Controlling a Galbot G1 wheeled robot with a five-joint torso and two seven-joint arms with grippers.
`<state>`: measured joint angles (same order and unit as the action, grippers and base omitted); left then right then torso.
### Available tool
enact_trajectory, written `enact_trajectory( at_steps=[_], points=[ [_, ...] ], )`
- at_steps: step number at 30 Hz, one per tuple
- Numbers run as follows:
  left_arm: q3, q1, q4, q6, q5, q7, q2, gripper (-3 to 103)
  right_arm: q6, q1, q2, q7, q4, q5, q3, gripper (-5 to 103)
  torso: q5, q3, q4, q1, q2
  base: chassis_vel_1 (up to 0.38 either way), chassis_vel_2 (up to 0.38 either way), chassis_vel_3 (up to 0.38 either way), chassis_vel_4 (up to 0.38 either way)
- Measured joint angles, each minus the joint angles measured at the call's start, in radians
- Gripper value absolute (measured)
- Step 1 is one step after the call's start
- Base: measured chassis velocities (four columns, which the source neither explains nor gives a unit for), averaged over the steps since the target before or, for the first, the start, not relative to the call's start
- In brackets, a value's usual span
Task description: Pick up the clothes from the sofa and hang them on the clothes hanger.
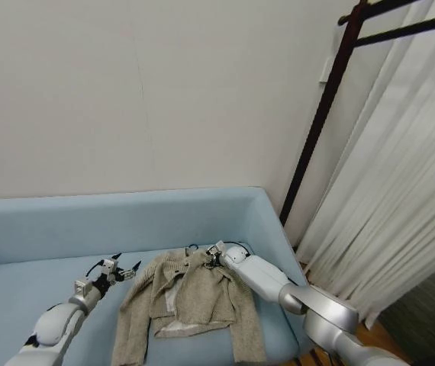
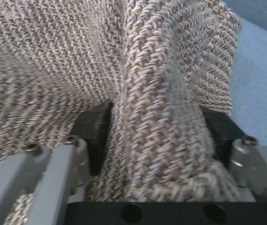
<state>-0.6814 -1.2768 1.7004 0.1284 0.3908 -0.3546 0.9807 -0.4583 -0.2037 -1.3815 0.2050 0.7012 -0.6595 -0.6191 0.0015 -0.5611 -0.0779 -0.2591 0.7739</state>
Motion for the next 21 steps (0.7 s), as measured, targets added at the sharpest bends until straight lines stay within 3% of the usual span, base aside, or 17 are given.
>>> enact_trajectory(
  at_steps=[8, 18, 21],
  points=[
    [0.016, 0.006, -0.001, -0.001, -0.001, 0.0, 0.009, 100, 0.08, -0.001, -0.018, -0.008, -0.028, 0.073, -0.003, 19, -0.0001, 0.0, 0.0, 0.0, 0.0, 0.0, 0.0, 0.0, 0.0],
    [0.022, 0.01, 0.011, 0.0, -0.001, 0.001, 0.0, 100, 0.166, -0.028, 0.005, -0.042, 0.017, 0.171, 0.046, 14, 0.0, -0.001, -0.0002, 0.0, 0.0, 0.0, 0.0, 0.0, 0.0],
    [0.022, 0.007, 0.017, 0.0, -0.001, 0.001, -0.003, 100, 0.237, -0.051, 0.027, -0.05, 0.055, 0.264, 0.09, 14, -0.0001, -0.001, -0.0001, 0.0, 0.0, 0.0, 0.0, 0.0, 0.0]
  ],
)
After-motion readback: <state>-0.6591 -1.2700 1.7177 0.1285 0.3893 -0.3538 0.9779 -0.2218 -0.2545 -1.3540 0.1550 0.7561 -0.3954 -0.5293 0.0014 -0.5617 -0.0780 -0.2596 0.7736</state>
